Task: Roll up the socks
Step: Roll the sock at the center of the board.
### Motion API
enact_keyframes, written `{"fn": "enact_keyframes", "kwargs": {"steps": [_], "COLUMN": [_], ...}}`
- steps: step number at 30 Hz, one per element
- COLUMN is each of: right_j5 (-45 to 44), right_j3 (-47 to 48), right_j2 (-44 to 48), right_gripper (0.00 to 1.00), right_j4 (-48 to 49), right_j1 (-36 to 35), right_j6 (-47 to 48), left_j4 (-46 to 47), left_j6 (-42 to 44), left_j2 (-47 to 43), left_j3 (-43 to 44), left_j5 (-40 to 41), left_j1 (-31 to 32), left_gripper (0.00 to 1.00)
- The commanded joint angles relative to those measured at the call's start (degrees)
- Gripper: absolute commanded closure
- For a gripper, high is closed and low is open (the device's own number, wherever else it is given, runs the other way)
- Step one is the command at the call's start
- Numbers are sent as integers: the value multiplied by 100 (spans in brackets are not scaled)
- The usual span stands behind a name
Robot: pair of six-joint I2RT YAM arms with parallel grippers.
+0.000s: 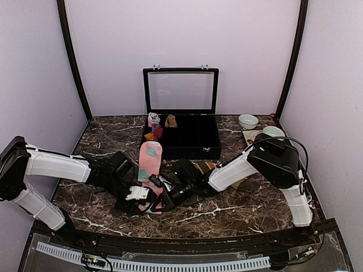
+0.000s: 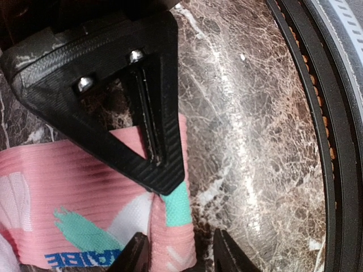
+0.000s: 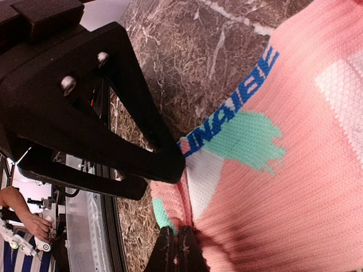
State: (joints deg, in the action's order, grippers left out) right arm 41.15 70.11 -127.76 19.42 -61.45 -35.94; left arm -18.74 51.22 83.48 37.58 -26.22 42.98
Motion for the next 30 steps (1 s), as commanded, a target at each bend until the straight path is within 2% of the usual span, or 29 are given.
{"fn": "enact_keyframes", "kwargs": {"steps": [1,5,9,19,26,28,30], "right_j5": [-662,-720,-760,-830,-798,-801,-808], "right_j3": [-323,-372,-370,-664,-672,-698,-732], "right_j2": [-477,-451,-453,-296,-289,-270,-260], "right_gripper": [100,100,100,100,100,100,100], "right_j4": [-885,-750,-623,-321,-452,-474,-489], "right_j1": [37,37,29,-49,-104,-104,-107], "right_j6": [-141,-272,-384,-593,-545,-521,-510], "left_j4": [-129,-218,-263,68,118,35,64], "left_j6": [-144,-173,-294,-277,-215,-213,-268], "left_j2": [-218,-200,-95,86,234,215,141], "left_j3": [161,213,233,37,-75,-97,-160], "left_j5": [-158,-282,-408,283,456,417,441], "left_j1": [32,139,145,132,81,70,70], "left_gripper": [58,58,69,81,81,78,71]}}
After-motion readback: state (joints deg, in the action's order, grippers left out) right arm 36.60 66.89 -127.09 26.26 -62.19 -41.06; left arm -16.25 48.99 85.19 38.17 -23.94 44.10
